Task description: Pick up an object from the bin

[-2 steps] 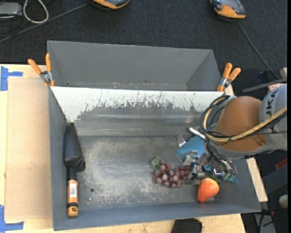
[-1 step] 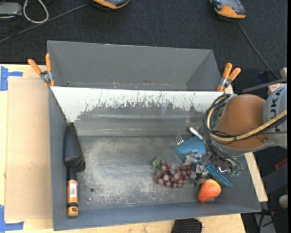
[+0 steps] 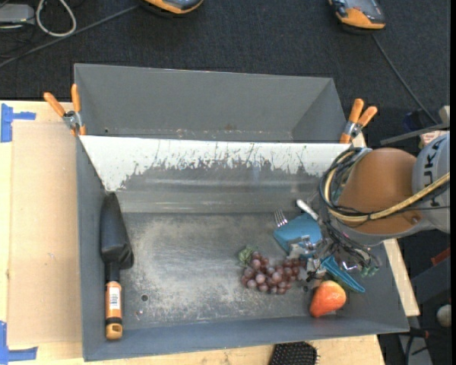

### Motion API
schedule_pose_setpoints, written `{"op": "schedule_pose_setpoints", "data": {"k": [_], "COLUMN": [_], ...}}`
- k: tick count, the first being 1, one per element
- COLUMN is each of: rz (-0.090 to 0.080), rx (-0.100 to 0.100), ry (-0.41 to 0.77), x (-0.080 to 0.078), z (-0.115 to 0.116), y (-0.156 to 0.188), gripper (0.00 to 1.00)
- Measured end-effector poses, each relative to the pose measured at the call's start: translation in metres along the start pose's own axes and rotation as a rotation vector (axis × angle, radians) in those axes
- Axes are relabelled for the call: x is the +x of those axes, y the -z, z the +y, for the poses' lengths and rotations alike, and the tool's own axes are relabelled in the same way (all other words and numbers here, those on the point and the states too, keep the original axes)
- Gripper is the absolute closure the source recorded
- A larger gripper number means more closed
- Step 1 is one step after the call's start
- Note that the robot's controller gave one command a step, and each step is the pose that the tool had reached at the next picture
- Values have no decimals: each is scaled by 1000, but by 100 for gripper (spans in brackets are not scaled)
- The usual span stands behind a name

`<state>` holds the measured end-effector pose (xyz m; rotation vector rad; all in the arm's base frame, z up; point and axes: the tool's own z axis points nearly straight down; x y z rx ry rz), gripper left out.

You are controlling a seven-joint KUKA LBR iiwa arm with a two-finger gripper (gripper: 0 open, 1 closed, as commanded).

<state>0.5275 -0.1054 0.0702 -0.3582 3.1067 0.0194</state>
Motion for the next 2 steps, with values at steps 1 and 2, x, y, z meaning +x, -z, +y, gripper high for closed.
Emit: {"op": "schedule_pose_setpoints", "data": {"k": [1,2], "rz": [-1,0], "rx": [-2,-4], "ry": [93,89], "x": [0,8], "z": [-2,11], "y": [0,2], "gripper": [100,100]}}
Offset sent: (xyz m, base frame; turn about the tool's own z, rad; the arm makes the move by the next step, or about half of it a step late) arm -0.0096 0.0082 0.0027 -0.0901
